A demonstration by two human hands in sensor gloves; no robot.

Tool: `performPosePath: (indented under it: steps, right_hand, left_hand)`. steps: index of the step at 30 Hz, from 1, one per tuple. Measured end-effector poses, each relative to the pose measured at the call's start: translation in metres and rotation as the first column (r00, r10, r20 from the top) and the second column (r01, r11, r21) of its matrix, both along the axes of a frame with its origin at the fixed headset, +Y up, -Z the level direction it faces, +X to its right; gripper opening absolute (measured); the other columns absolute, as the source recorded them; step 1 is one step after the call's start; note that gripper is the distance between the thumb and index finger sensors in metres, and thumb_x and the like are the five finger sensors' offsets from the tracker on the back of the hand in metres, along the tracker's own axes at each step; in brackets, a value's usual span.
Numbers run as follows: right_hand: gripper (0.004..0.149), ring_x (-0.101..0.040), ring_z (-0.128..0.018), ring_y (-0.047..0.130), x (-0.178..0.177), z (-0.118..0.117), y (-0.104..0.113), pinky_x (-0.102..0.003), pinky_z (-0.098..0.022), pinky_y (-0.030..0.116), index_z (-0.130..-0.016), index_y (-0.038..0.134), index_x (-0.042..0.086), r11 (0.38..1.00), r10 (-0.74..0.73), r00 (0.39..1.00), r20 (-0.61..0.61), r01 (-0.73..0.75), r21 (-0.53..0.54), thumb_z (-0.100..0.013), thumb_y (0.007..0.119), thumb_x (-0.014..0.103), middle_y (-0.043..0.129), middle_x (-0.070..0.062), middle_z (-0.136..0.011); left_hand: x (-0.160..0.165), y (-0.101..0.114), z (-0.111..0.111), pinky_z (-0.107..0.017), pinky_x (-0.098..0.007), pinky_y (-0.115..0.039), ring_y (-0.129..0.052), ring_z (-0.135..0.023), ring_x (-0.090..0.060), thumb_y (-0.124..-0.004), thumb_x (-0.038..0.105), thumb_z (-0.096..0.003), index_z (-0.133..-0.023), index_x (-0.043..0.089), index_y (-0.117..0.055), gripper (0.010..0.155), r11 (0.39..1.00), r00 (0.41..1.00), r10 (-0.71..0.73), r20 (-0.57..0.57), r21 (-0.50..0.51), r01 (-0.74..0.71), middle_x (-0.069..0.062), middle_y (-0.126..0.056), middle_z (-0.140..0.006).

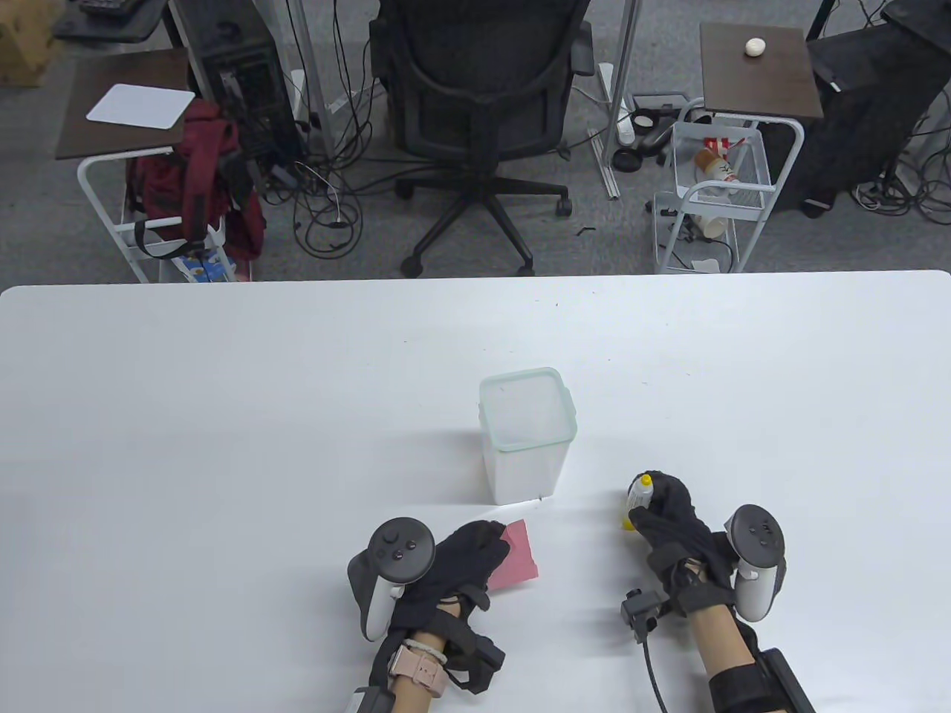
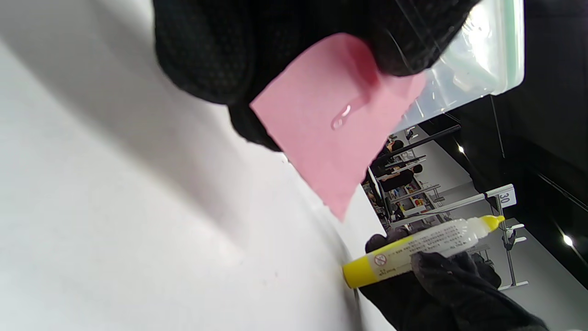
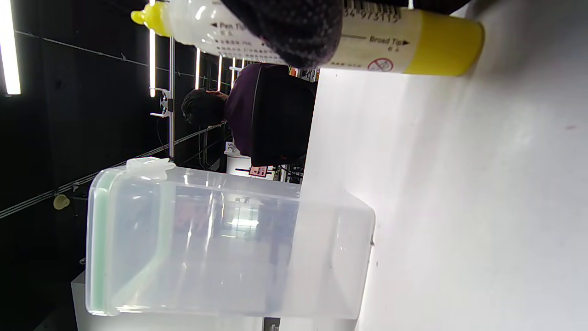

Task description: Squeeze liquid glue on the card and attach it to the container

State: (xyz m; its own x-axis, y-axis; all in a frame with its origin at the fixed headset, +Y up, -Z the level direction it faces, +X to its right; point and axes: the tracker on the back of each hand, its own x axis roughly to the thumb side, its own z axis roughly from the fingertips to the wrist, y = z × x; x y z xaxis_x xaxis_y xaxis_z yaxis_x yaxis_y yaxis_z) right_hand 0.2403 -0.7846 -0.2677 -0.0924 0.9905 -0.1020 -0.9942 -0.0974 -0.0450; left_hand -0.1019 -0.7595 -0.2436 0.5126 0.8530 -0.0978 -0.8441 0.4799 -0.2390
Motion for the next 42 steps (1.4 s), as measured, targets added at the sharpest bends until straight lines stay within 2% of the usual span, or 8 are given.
performPosePath:
  steps: [8,13,18,20,24,29,35,42]
  right_hand:
    - [0.059,-0.052,-0.102,0.053,0.007,0.004,0.009,-0.064,-0.075,0.043,-0.107,0.044,0.007,0.990,0.129,0.991,-0.035,-0.127,0.064,-0.055,0.071,0.011,0.042,-0.024,-0.112]
    - [0.062,-0.053,-0.102,0.052,0.025,0.007,0.020,-0.065,-0.075,0.043,-0.108,0.040,0.005,0.970,0.245,0.967,-0.069,-0.243,0.029,-0.055,0.071,0.013,0.040,-0.026,-0.112]
    - [0.037,-0.043,-0.083,0.078,0.035,0.013,0.026,-0.056,-0.066,0.067,-0.094,0.066,0.011,0.895,0.446,0.890,0.090,-0.447,-0.014,-0.059,0.069,0.021,0.070,-0.017,-0.097]
    - [0.036,-0.040,-0.077,0.082,0.034,0.013,0.028,-0.053,-0.062,0.071,-0.092,0.067,0.011,0.876,0.482,0.873,0.077,-0.483,-0.007,-0.058,0.069,0.021,0.072,-0.017,-0.094]
    - [0.036,-0.038,-0.073,0.083,0.033,0.013,0.029,-0.051,-0.059,0.073,-0.092,0.067,0.011,0.865,0.500,0.861,0.087,-0.502,-0.004,-0.058,0.069,0.021,0.073,-0.017,-0.092]
    - [0.035,-0.038,-0.073,0.083,0.033,0.013,0.027,-0.051,-0.059,0.073,-0.092,0.067,0.011,0.895,0.443,0.890,0.111,-0.446,0.003,-0.058,0.069,0.021,0.073,-0.017,-0.092]
    - [0.036,-0.038,-0.073,0.083,0.033,0.011,0.025,-0.051,-0.058,0.073,-0.092,0.067,0.011,0.915,0.395,0.908,0.139,-0.402,0.026,-0.058,0.069,0.022,0.073,-0.018,-0.092]
    - [0.035,-0.038,-0.073,0.083,0.043,0.011,0.023,-0.051,-0.058,0.073,-0.092,0.067,0.011,0.930,0.358,0.921,0.153,-0.366,0.028,-0.058,0.068,0.022,0.073,-0.018,-0.092]
  left_hand:
    - [0.000,0.000,0.000,-0.043,-0.029,-0.088,-0.107,-0.055,-0.014,-0.078,0.049,-0.0450,-0.083,0.030,-0.083,0.043,1.000,1.000,0.004,0.005,0.001,-0.004,0.008,-0.102,-0.071]
    - [0.000,0.000,0.001,-0.043,-0.028,-0.088,-0.107,-0.056,-0.014,-0.077,0.050,-0.0451,-0.083,0.030,-0.083,0.043,1.000,1.000,0.006,0.005,0.005,-0.006,0.008,-0.102,-0.071]
    - [-0.001,0.001,0.001,-0.043,-0.028,-0.088,-0.107,-0.056,-0.014,-0.077,0.050,-0.0453,-0.084,0.030,-0.083,0.043,1.000,1.000,0.016,-0.003,0.009,-0.016,0.008,-0.101,-0.071]
    - [-0.002,0.005,0.001,-0.044,-0.029,-0.088,-0.106,-0.057,-0.014,-0.077,0.049,-0.0456,-0.084,0.031,-0.083,0.043,0.999,1.000,0.023,-0.003,0.023,-0.023,0.008,-0.101,-0.072]
    - [-0.006,0.030,0.001,-0.045,-0.029,-0.087,-0.106,-0.059,-0.015,-0.077,0.050,-0.0465,-0.085,0.031,-0.082,0.043,0.993,0.999,0.047,-0.013,0.106,-0.045,0.008,-0.100,-0.073]
    - [-0.011,0.094,-0.006,-0.050,-0.030,-0.085,-0.103,-0.065,-0.015,-0.076,0.050,-0.0480,-0.087,0.033,-0.080,0.043,0.964,0.998,0.024,-0.065,0.267,-0.005,0.009,-0.098,-0.078]
    - [0.011,0.166,-0.046,-0.064,-0.030,-0.080,-0.095,-0.082,-0.012,-0.072,0.050,-0.0511,-0.092,0.042,-0.072,0.042,0.891,0.972,-0.211,-0.104,0.387,0.235,0.016,-0.089,-0.091]
    - [0.045,0.165,-0.098,-0.078,-0.032,-0.071,-0.084,-0.098,-0.014,-0.074,0.043,-0.0511,-0.091,0.049,-0.072,0.041,0.818,0.899,-0.437,-0.029,0.401,0.411,0.018,-0.081,-0.102]
